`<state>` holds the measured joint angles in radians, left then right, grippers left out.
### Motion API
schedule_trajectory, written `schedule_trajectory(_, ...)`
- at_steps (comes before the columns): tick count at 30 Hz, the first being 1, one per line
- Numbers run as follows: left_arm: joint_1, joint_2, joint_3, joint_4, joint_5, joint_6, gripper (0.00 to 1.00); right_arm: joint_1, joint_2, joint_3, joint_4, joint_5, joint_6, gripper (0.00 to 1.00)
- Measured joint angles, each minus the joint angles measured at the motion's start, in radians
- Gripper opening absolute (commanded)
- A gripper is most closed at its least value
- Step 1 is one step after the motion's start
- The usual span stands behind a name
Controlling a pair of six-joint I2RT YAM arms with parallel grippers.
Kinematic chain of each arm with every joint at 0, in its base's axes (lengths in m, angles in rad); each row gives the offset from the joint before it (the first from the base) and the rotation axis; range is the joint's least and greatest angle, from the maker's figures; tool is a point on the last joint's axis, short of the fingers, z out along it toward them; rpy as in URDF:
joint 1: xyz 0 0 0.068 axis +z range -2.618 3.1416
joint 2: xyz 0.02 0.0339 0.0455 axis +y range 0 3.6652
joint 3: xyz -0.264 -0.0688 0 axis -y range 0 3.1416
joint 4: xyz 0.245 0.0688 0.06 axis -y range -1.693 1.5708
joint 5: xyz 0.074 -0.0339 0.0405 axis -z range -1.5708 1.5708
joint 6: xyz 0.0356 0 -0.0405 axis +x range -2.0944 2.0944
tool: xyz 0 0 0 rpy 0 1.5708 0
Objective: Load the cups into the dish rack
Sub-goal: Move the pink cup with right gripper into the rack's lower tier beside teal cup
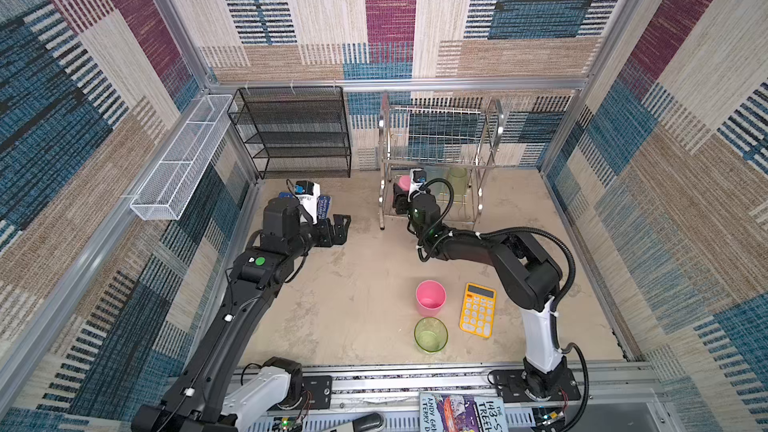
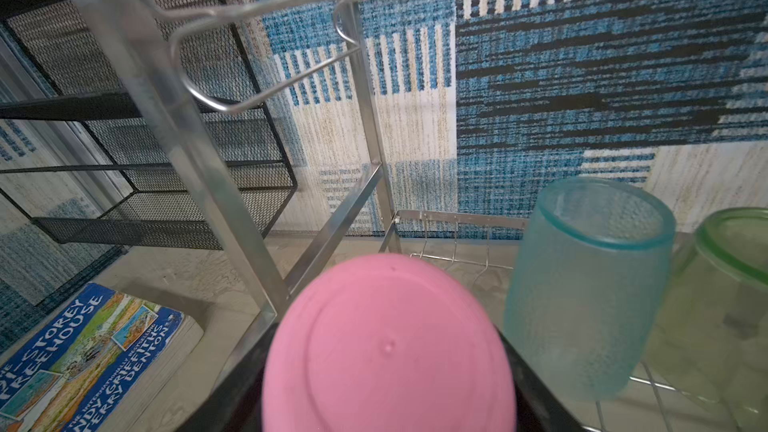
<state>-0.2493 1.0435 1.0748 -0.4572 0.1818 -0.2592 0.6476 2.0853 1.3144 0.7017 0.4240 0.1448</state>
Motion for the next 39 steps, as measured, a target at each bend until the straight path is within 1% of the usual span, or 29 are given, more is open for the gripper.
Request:
schedule_trajectory(10,0.000,-0.010,-0.013,0.006,0.018,-0.004,0.97,0.000,0.107,0.110,-0.019,0.052,-0.045,0.59)
schedule_trajectory(16,0.000,-0.010,-0.016,0.012,0.034,-0.007,0.97,-0.002,0.171,0.208,-0.032,0.084,-0.068,0.59)
schedule_trajectory(22,0.000,-0.010,-0.016,0.017,0.042,-0.008,0.97,-0.015,0.237,0.323,-0.093,0.093,-0.083,0.59)
schedule_trajectory(36,0.001,-0.005,-0.016,0.020,0.061,-0.015,0.97,-0.053,0.316,0.440,-0.197,0.103,-0.093,0.60)
schedule_trajectory(39,0.001,-0.004,-0.016,0.020,0.062,-0.015,0.97,-0.060,0.343,0.491,-0.219,0.105,-0.093,0.60)
